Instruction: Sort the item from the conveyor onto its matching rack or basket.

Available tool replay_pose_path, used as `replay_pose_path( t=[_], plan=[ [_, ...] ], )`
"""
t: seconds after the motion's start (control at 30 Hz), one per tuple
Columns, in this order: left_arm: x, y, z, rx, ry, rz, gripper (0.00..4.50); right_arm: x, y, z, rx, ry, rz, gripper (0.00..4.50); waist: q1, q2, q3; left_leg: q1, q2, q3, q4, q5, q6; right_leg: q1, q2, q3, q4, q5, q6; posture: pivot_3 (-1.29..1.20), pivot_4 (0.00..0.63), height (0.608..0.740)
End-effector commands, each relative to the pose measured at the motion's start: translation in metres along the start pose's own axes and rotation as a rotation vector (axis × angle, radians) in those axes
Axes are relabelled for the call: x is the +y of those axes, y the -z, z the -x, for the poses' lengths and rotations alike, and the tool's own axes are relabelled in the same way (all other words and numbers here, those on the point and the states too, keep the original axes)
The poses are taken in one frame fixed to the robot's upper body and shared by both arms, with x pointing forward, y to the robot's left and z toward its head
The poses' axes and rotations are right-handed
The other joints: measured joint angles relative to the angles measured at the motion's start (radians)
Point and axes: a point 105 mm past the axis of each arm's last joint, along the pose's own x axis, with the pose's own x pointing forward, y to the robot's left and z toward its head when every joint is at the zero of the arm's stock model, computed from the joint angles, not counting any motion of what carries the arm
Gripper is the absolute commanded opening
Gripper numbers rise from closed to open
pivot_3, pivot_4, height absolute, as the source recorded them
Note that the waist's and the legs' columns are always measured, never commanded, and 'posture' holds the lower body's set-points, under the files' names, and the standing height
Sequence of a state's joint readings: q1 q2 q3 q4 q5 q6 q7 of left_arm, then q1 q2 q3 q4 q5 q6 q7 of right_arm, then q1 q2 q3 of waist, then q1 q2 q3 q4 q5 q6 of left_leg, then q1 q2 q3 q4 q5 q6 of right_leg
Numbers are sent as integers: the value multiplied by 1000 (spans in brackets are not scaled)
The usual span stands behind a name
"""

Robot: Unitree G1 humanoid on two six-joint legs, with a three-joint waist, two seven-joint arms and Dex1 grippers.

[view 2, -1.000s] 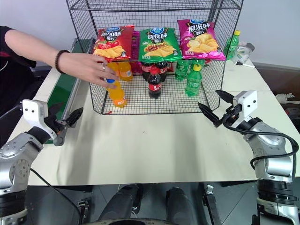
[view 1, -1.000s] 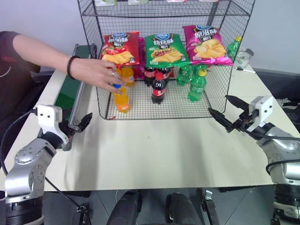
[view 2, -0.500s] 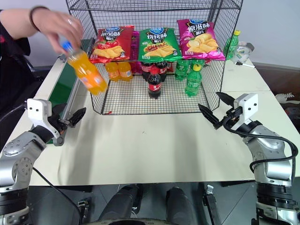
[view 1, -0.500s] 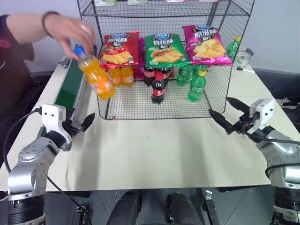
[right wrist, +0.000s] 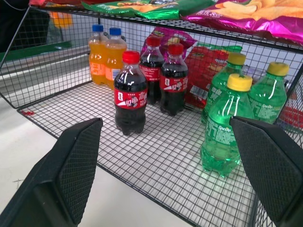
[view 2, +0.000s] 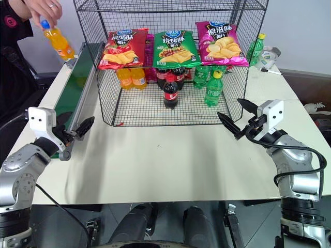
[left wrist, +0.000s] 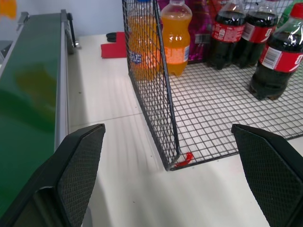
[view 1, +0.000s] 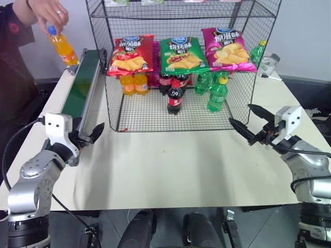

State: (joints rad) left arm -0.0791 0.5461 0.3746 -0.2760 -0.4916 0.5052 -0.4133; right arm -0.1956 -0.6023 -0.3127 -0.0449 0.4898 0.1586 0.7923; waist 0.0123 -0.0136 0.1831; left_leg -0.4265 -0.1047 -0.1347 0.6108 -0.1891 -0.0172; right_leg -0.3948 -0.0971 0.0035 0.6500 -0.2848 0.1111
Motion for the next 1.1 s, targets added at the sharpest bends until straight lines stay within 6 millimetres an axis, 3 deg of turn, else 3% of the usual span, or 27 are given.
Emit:
replay_pose_path(
  t=[0.03,0.37,0.53,1.1],
  plan=[
    [13,-11,5,-36,-68,-32,4473,0,-11,-4,-43,-10,30,4500,0,0,0,0,0,0,0,0,0,0,0,0,0,0,0,0,150,740],
    [38,-10,11,-53,-221,-29,4473,5,-11,-10,-47,-35,32,4500,0,0,0,0,0,0,0,0,0,0,0,0,0,0,0,0,150,740],
    [63,-14,16,-87,-356,-27,4473,10,-13,-14,-53,-52,35,4500,0,0,0,0,0,0,0,0,0,0,0,0,0,0,0,0,150,740],
    [84,-11,17,-78,-491,-46,4473,31,-14,-22,-65,-95,16,4500,0,0,0,0,0,0,0,0,0,0,0,0,0,1,3,0,150,740]
  ],
)
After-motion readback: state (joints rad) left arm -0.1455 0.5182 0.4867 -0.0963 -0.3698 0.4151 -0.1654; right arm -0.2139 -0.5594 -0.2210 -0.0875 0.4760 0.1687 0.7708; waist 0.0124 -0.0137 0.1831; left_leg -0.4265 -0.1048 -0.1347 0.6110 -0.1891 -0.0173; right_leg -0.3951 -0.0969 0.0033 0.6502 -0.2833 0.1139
